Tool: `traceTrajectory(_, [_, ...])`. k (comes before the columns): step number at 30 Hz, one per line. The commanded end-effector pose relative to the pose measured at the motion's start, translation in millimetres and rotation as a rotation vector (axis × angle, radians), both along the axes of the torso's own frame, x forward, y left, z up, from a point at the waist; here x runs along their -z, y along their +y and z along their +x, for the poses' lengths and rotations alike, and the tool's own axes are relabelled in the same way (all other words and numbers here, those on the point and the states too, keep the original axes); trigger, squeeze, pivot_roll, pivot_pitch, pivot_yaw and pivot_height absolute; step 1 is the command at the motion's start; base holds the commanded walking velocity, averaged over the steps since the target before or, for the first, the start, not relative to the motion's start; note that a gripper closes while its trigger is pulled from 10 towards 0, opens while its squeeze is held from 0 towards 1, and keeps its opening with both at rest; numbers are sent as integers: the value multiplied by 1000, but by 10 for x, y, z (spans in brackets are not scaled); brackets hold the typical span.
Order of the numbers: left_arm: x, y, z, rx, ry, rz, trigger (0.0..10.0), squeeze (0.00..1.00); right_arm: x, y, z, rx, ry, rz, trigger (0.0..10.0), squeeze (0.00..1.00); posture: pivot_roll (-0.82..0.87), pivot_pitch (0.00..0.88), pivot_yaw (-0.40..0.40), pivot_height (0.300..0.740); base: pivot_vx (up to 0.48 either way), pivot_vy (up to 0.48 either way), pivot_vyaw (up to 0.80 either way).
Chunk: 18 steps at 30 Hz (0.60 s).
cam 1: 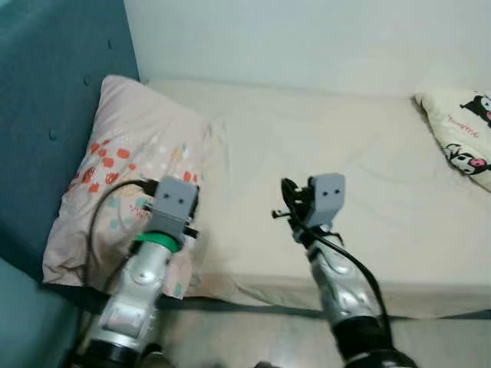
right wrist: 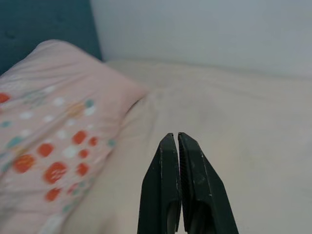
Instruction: Clean up the room
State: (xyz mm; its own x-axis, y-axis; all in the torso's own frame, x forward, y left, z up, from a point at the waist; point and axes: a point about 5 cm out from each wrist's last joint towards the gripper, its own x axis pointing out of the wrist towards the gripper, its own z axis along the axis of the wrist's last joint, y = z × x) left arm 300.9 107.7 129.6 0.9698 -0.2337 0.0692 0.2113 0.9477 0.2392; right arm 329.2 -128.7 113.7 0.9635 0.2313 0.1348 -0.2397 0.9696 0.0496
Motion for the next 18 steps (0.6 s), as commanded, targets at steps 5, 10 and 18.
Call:
traceTrajectory(5, [20, 63, 12, -15, 8, 20, 10000, 0, 44, 11, -22, 3, 13, 13, 10000, 0, 80, 55, -29, 731, 0, -472, 0])
traceTrajectory(10, [18, 69, 9, -17, 9, 21, 10000, 0, 42, 14, -25, 3, 12, 17, 10000, 0, 79, 59, -27, 731, 0, -472, 0])
traceTrajectory(18, [29, 73, 17, -21, 12, 26, 10000, 0, 40, 31, -32, 0, 11, 24, 10000, 0, 77, 62, -23, 731, 0, -472, 0])
